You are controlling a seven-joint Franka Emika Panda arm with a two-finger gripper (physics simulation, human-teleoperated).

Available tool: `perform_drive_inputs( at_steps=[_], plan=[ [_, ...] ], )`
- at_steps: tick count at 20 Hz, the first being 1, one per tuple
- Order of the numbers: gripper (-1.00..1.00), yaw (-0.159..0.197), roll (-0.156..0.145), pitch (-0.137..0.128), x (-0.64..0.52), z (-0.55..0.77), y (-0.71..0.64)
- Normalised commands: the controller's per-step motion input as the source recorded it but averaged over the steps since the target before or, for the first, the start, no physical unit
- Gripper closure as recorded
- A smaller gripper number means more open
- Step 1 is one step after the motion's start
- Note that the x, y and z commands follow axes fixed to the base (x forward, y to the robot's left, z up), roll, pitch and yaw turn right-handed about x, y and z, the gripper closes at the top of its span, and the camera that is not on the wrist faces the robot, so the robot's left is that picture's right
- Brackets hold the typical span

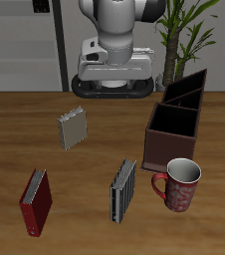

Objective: Place the striped book into the left desk caddy's left compartment

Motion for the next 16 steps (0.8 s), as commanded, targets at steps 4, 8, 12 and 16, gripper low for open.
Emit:
perform_drive_inputs(
  at_steps=[4,8,12,16],
  plan=[
    [-1.0,-0.005,0.023,-0.002,0.0,-0.02,0.06],
    [-1.0,-0.003,0.023,-0.025,0.03,0.1,0.03],
    [-1.0,-0.008,-0.037,-0.027,0.12,0.12,-0.09],
    [-1.0,-0.028,-0.062,-0.043,0.28,0.26,-0.1]
  ],
)
